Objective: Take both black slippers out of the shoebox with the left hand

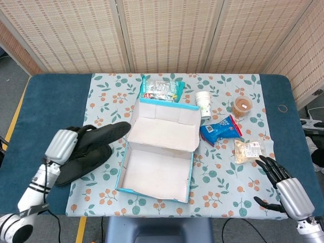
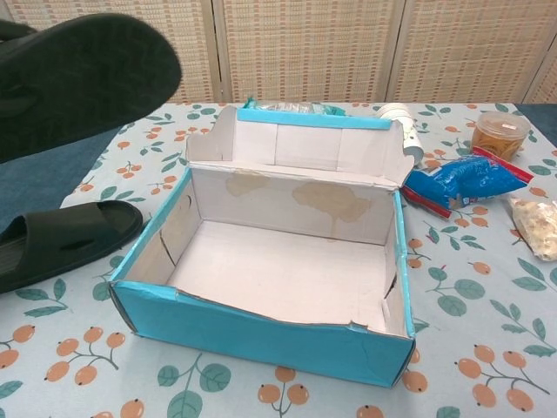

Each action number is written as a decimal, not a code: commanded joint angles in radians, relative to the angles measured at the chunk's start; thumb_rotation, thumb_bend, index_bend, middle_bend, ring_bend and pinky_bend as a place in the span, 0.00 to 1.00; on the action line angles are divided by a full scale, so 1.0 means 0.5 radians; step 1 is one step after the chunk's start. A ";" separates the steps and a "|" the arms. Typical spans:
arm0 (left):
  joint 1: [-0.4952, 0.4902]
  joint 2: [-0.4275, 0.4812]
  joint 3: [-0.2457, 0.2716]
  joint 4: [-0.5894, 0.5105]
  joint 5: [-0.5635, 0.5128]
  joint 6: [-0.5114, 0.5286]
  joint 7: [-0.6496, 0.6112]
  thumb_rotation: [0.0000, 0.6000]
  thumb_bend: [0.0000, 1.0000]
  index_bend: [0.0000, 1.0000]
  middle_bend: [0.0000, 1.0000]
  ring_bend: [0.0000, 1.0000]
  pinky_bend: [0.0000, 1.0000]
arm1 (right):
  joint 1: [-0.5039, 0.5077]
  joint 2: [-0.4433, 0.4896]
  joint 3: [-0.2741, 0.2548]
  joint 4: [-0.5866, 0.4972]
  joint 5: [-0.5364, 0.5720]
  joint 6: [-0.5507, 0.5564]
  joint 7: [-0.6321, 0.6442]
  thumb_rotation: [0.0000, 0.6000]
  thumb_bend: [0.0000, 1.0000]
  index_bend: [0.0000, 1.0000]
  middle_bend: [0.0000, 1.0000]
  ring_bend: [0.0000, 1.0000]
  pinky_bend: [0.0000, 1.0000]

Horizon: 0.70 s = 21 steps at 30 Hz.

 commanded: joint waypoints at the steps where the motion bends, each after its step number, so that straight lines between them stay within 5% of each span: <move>1: 0.182 0.049 0.150 0.316 0.152 0.173 -0.174 1.00 0.62 0.83 0.59 0.36 0.38 | -0.002 -0.002 -0.006 -0.006 -0.012 0.000 -0.009 0.93 0.09 0.00 0.00 0.00 0.18; 11: 0.454 -0.215 0.315 1.222 0.515 0.609 -0.512 1.00 0.59 0.74 0.43 0.28 0.36 | -0.006 -0.014 -0.017 -0.020 -0.023 -0.017 -0.054 0.93 0.09 0.00 0.00 0.00 0.18; 21: 0.502 -0.562 0.306 1.882 0.529 0.621 -0.801 1.00 0.58 0.71 0.41 0.24 0.34 | 0.012 -0.034 -0.034 -0.031 -0.033 -0.081 -0.102 0.92 0.09 0.00 0.00 0.00 0.18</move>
